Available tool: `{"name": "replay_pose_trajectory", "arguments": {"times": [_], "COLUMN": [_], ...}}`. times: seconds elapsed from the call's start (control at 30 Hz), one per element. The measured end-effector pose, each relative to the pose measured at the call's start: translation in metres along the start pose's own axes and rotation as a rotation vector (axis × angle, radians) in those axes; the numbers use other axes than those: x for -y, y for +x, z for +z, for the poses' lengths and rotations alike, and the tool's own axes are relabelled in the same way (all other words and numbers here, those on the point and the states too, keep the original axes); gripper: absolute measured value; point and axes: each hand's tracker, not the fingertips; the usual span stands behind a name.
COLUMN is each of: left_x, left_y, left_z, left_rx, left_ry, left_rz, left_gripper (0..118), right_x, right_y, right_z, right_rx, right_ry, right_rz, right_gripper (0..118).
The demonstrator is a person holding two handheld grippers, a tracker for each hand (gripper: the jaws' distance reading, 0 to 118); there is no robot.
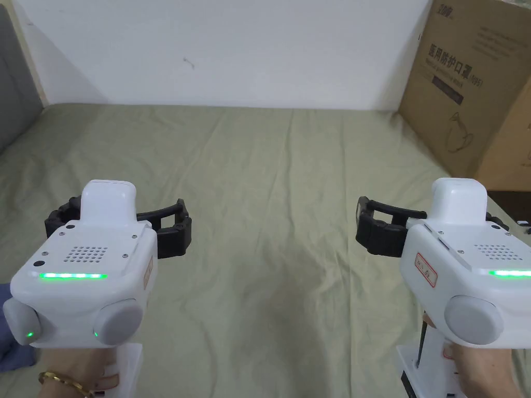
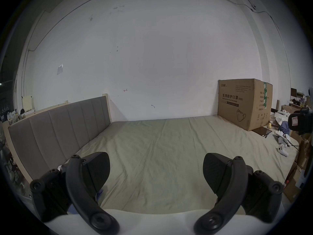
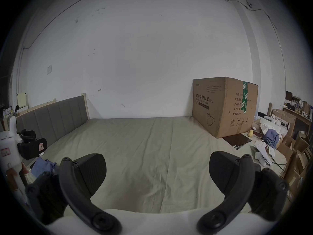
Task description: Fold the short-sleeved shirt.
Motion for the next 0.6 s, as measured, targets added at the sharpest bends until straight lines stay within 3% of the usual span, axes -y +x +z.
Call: {"name": "replay_pose_trajectory", "arguments": {"times": [0.6], "left_x": [0.0013], "left_y": [0.0032], "left_z": [0.0009], "left_rx": [0.003], "left_ry": [-0.002], "left_rz": [0.013], "left_gripper": [111], "right_x": [0.0046], "right_y": [-0.0004], "right_z": [0.0034], "right_rx": [0.001], "right_ry": [-0.007], "right_rz": [-0.003], "right_gripper": [118]}}
